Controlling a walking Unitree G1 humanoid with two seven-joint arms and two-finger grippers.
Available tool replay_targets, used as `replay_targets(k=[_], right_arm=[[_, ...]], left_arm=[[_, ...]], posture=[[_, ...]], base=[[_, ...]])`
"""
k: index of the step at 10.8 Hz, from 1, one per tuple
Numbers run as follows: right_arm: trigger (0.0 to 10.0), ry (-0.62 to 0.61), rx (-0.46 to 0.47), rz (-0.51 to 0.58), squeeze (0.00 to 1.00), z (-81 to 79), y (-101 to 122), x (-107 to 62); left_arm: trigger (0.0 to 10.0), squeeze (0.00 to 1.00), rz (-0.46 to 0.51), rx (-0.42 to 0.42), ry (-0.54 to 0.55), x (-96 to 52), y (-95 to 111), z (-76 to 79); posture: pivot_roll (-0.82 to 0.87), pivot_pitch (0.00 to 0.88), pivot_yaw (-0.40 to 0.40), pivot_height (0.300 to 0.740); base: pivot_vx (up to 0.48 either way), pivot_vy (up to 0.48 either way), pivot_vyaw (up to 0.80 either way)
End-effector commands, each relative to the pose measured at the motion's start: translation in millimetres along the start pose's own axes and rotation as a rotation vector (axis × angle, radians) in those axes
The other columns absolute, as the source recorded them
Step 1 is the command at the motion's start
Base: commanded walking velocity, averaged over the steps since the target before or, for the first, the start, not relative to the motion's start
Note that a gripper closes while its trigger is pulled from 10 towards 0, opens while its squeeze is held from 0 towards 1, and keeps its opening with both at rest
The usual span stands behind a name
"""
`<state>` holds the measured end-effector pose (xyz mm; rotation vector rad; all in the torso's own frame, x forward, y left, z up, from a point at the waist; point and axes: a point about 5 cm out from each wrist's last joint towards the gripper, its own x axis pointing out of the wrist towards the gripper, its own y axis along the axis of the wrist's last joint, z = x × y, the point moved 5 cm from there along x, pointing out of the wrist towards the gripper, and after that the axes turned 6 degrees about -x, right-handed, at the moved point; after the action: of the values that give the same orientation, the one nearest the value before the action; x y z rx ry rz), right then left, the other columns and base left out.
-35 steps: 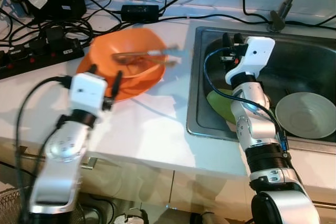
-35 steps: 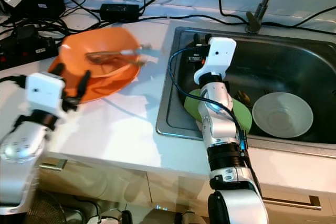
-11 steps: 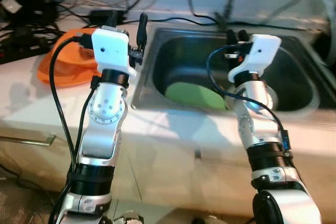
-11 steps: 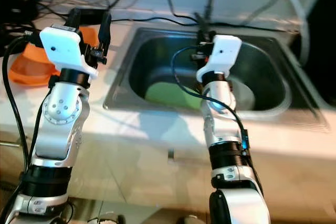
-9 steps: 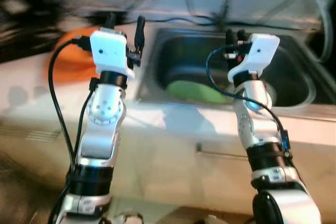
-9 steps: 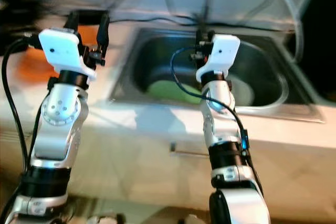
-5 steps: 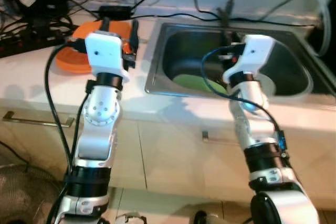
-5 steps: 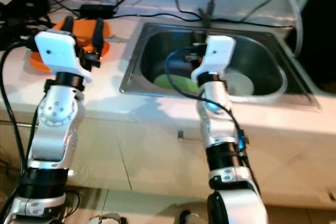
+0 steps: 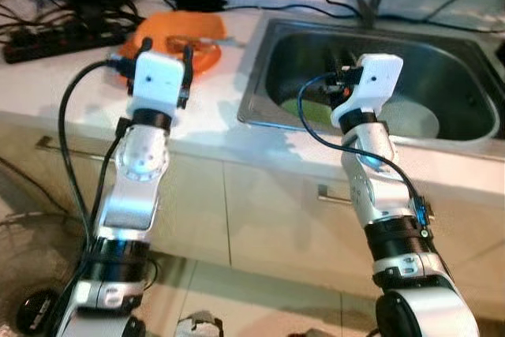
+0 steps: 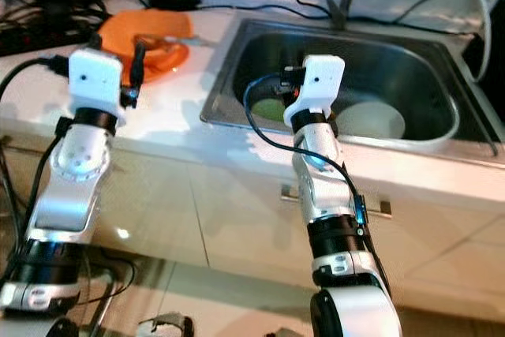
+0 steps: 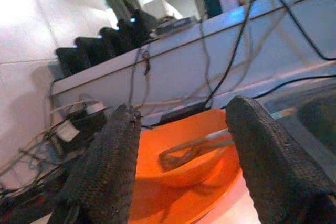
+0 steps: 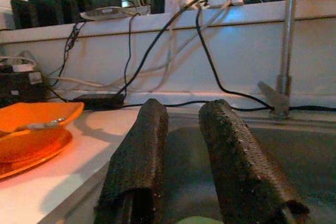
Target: Kitchen organization
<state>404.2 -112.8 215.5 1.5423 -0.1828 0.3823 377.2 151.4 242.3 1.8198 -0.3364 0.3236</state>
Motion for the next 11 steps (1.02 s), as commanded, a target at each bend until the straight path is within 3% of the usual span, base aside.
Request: replay_targets(k=[1,3,5,10,11], right_arm=[[10.0,0.008,-0.003,-0.015,0.00,0.0,-2,-0.5],[10.0,0.039,-0.027,-0.023,0.00,-5.7,-4,-1.3],[10.0,0.031,-0.031,-0.035,0.00,-4.3,-6,-1.0],[10.0,0.033,-0.043,-0.035,0.00,-5.6,-7,-0.9],[10.0,0.033,-0.047,-0.035,0.00,-6.0,-7,-1.0]], left_arm=[[10.0,0.00,-0.019,0.037,-0.015,2.7,-4,5.2],[10.0,0.00,-0.015,0.033,-0.093,-0.4,-6,26.0],[10.0,0.00,-0.011,-0.025,-0.088,-3.8,-5,31.6],[10.0,0.00,0.017,-0.027,-0.120,-7.1,-1,42.4],[10.0,0.00,0.018,-0.029,-0.120,-7.2,-1,42.5]], posture=[[0.09,0.070,0.001,0.740],[0.09,0.068,0.003,0.740],[0.09,0.061,0.004,0.740],[0.09,0.036,0.012,0.740],[0.09,0.035,0.013,0.740]], base=[[0.000,0.000,0.00],[0.000,0.000,0.23],[0.000,0.000,0.76],[0.055,0.000,0.00],[0.277,0.000,0.80]])
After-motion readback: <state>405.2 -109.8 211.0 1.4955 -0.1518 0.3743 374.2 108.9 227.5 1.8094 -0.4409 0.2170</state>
